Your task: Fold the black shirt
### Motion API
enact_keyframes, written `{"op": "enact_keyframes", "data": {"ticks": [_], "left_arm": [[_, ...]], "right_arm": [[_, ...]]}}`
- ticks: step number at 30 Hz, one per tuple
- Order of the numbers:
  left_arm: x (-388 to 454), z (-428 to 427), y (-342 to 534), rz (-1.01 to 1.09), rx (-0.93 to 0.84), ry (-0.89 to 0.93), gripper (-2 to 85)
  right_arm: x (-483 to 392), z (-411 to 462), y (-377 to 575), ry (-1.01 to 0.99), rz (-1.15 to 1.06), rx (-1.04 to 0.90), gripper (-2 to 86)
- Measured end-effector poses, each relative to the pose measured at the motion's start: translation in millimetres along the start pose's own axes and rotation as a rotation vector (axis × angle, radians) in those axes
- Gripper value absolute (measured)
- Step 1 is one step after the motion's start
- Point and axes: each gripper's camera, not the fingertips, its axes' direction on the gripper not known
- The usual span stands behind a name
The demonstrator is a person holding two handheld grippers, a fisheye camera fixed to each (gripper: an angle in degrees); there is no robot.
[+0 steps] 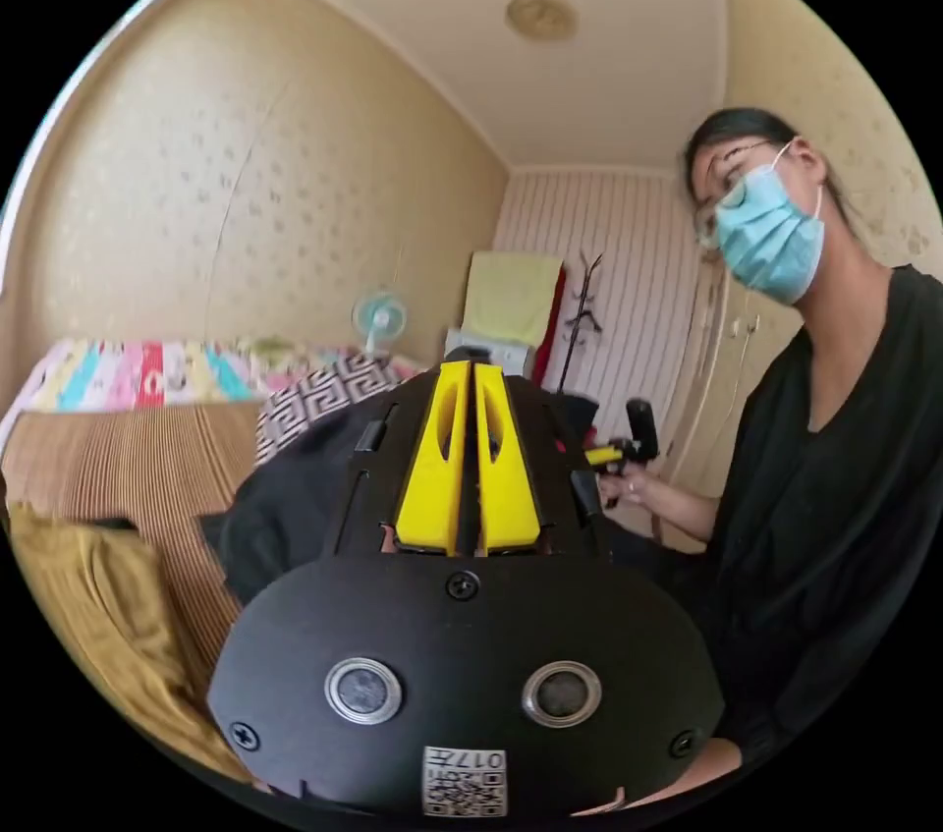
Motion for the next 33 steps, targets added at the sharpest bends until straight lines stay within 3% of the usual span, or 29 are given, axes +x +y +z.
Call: {"op": "enact_keyframes", "data": {"ticks": [3,6,14,18,21,24,28,33], "left_arm": [[-45,37,52,-0.343,-0.256,-0.328,-0.6],[-51,44,72,-0.387,-0.31,-0.358,0.9],[-11,118,7,-0.217,-0.254,-0.116,8.0],[25,220,-31,-0.012,-0.423,-0.083,12.0],[25,277,-44,0.09,-0.534,-0.166,13.5],[-16,317,-42,-0.017,-0.75,-0.286,11.4],[-69,298,-43,-0.147,-0.705,-0.107,5.5],[-146,195,-57,-0.359,-0.274,0.354,-0.4]], "right_arm": [[16,13,5,-0.042,0.053,-0.014,0.4],[32,29,2,-0.05,0.128,-0.063,0.5],[67,67,2,-0.172,0.317,-0.129,1.4],[68,69,4,-0.17,0.329,-0.151,1.7],[73,61,9,-0.201,0.346,-0.136,2.1],[79,52,15,-0.223,0.355,-0.137,2.7],[90,44,25,-0.185,0.392,-0.153,3.8],[108,43,32,-0.226,0.425,-0.124,5.2]]}}
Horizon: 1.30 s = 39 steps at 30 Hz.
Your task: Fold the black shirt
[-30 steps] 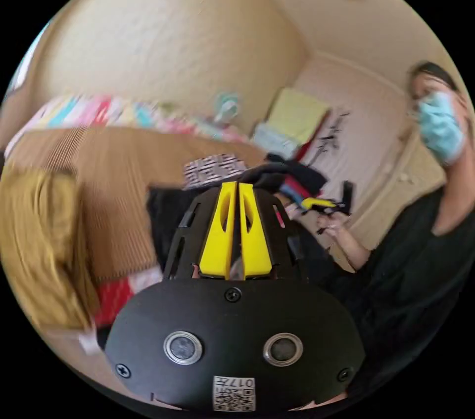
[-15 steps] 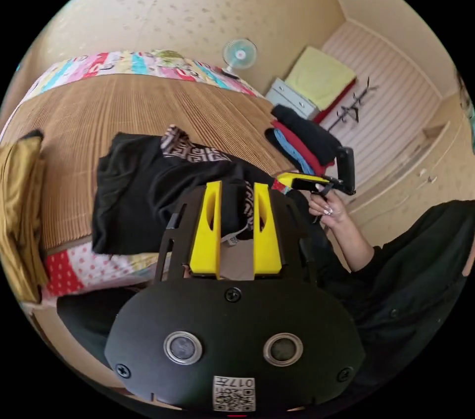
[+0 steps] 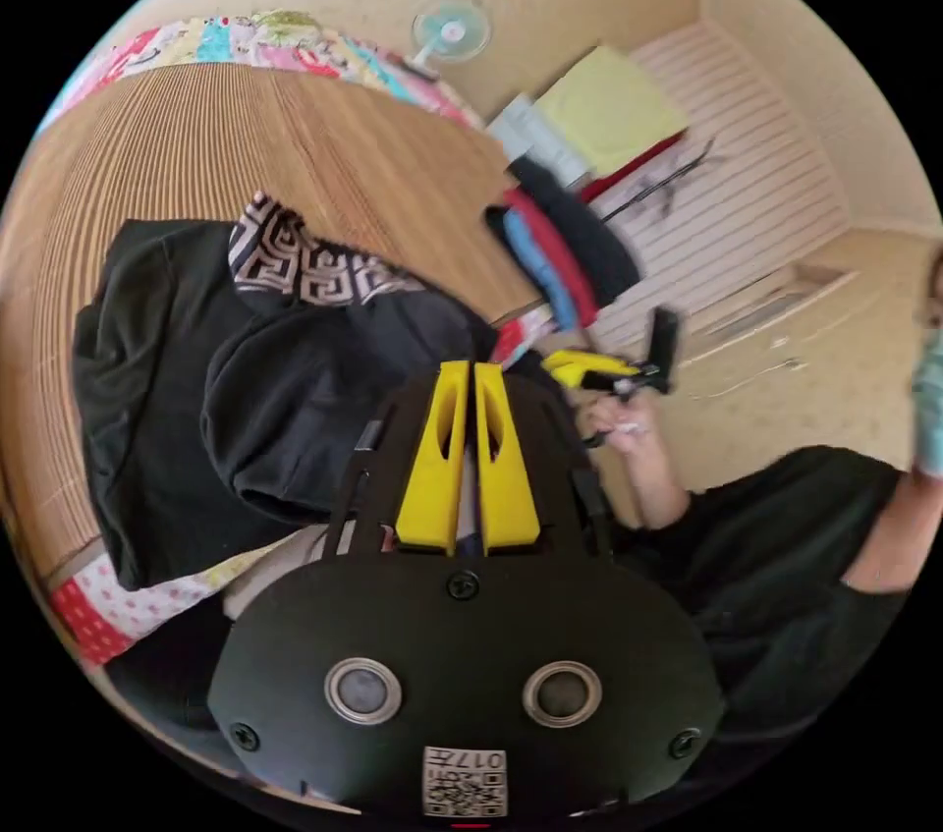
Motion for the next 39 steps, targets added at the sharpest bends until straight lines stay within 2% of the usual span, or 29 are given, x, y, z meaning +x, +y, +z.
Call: {"op": "enact_keyframes", "data": {"ticks": [2,3,5,10,12,16,19,22,23,25,27,30,35,37,39], "left_arm": [[-18,-43,13,-0.041,0.172,0.071,-0.6],[-31,-70,29,-0.082,0.302,0.066,-0.7],[-49,-99,53,-0.129,0.424,0.004,-0.6],[-86,-121,92,-0.262,0.373,-0.188,3.5],[-105,-121,98,-0.311,0.359,-0.145,10.9],[-132,-121,93,-0.364,0.356,-0.076,17.7],[-146,-121,81,-0.404,0.316,-0.157,18.2],[-157,-123,78,-0.45,0.33,-0.201,11.9],[-155,-127,78,-0.413,0.371,-0.167,7.1],[-143,-132,77,-0.275,0.429,-0.052,3.5],[-116,-141,70,-0.018,0.466,0.162,2.2],[-62,-166,69,0.279,0.501,0.272,1.2],[33,-214,88,0.753,0.466,0.308,0.9],[50,-226,94,0.871,0.436,0.386,0.9],[61,-238,102,1.019,0.432,0.555,0.8]], "right_arm": [[1,6,-5,-0.011,-0.008,-0.008,5.5],[0,12,-10,-0.019,-0.015,-0.017,5.7],[-3,21,-16,-0.04,-0.029,-0.034,6.0],[-9,43,-25,-0.064,-0.049,-0.075,6.1],[-7,50,-27,-0.069,-0.046,-0.101,6.2],[-4,54,-31,-0.069,-0.041,-0.118,6.4],[-4,51,-34,-0.069,-0.047,-0.111,6.4],[-2,47,-35,-0.06,-0.049,-0.106,6.5],[1,45,-34,-0.057,-0.043,-0.102,6.5],[5,40,-32,-0.056,-0.034,-0.093,6.6],[12,31,-30,-0.055,-0.029,-0.077,6.6],[23,13,-30,-0.018,-0.047,-0.071,6.6],[40,-30,-35,-0.009,-0.095,0.011,6.4],[42,-40,-41,-0.026,-0.129,0.028,6.2],[45,-46,-51,-0.074,-0.169,0.039,5.9]]}}
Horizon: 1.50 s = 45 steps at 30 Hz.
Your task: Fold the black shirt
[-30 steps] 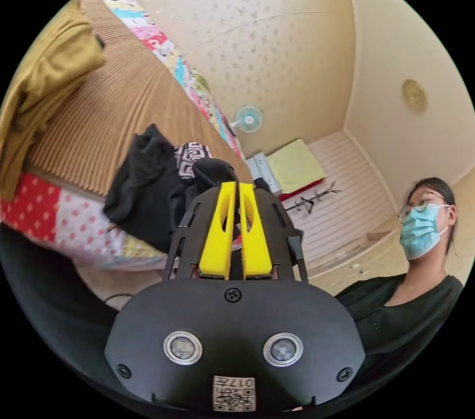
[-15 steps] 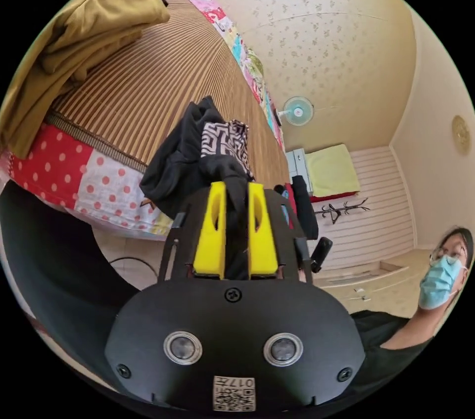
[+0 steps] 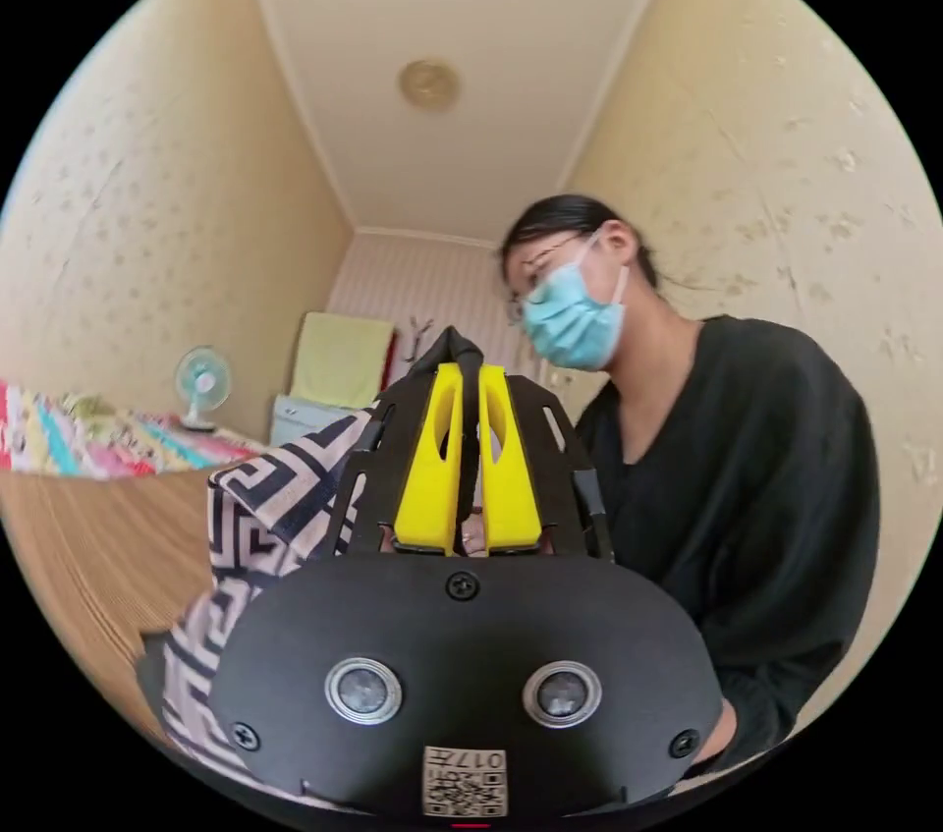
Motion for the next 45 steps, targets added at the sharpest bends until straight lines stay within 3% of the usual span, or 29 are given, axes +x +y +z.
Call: {"op": "enact_keyframes", "data": {"ticks": [6,10,15,18,22,24,33,45], "left_arm": [[-15,10,17,0.004,0.44,0.52,0.2],[-20,49,36,-0.077,0.526,0.684,-0.1],[-16,113,53,-0.198,0.553,0.914,-0.1],[-8,133,49,-0.206,0.486,0.948,-0.1],[-1,152,46,-0.223,0.41,0.972,0.0],[0,162,48,-0.248,0.39,0.986,0.1],[-4,182,64,-0.302,0.397,1.008,0.2],[-13,195,61,-0.268,0.371,0.977,0.0]], "right_arm": [[2,10,-28,-0.114,-0.12,-0.026,5.9],[10,24,-45,-0.184,-0.17,-0.108,6.9],[60,66,-57,-0.638,-0.161,-0.251,9.3],[107,97,-56,-0.996,-0.065,-0.351,12.9],[151,115,-51,-1.219,0.036,-0.336,14.8],[155,126,-49,-1.341,0.066,-0.427,14.8],[127,142,-38,-1.479,0.08,-0.699,13.7],[148,80,-52,-1.447,-0.001,-0.57,13.3]]}}
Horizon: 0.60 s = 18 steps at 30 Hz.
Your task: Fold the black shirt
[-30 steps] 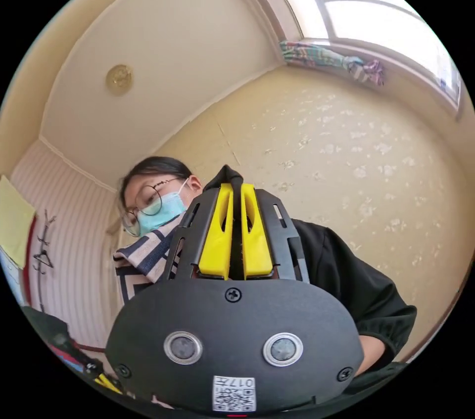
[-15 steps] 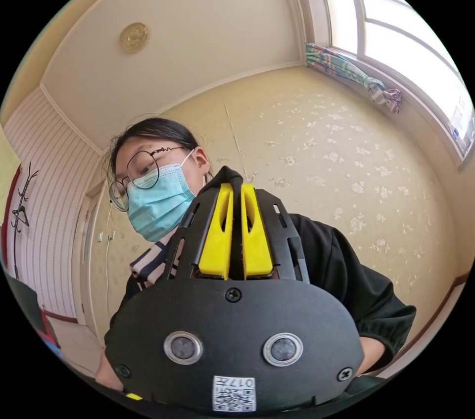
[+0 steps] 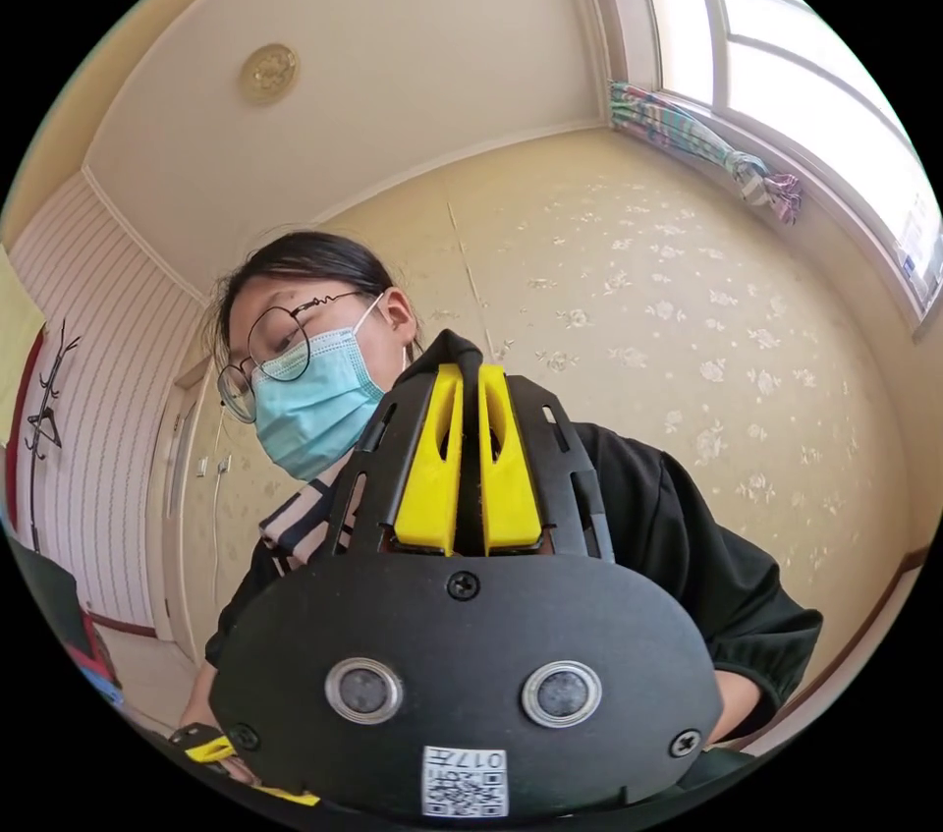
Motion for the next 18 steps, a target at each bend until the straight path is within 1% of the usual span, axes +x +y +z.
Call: {"op": "enact_keyframes", "data": {"ticks": [2,6,10,13,14,16,18], "left_arm": [[-12,3,2,-0.021,-0.008,0.01,0.0],[-23,2,1,-0.02,-0.008,0.015,0.0],[-20,-7,-5,-0.016,0.002,-0.043,0.0],[-13,-14,-13,-0.008,-0.012,-0.099,0.1],[-8,-16,-17,-0.001,-0.031,-0.146,0.1],[3,-20,-28,0.021,-0.114,-0.262,0.2],[21,-34,-49,0.014,-0.202,-0.498,0.2]], "right_arm": [[9,7,3,-0.041,0.001,0.004,12.7],[17,28,7,-0.145,-0.064,0.011,11.0],[2,36,12,-0.08,-0.134,0.005,6.3],[-20,25,18,-0.043,-0.201,0.073,3.3],[-32,18,20,-0.014,-0.229,0.115,2.8],[-57,7,23,0.12,-0.266,0.205,2.3],[-101,-3,26,0.385,-0.309,0.378,2.1]]}}
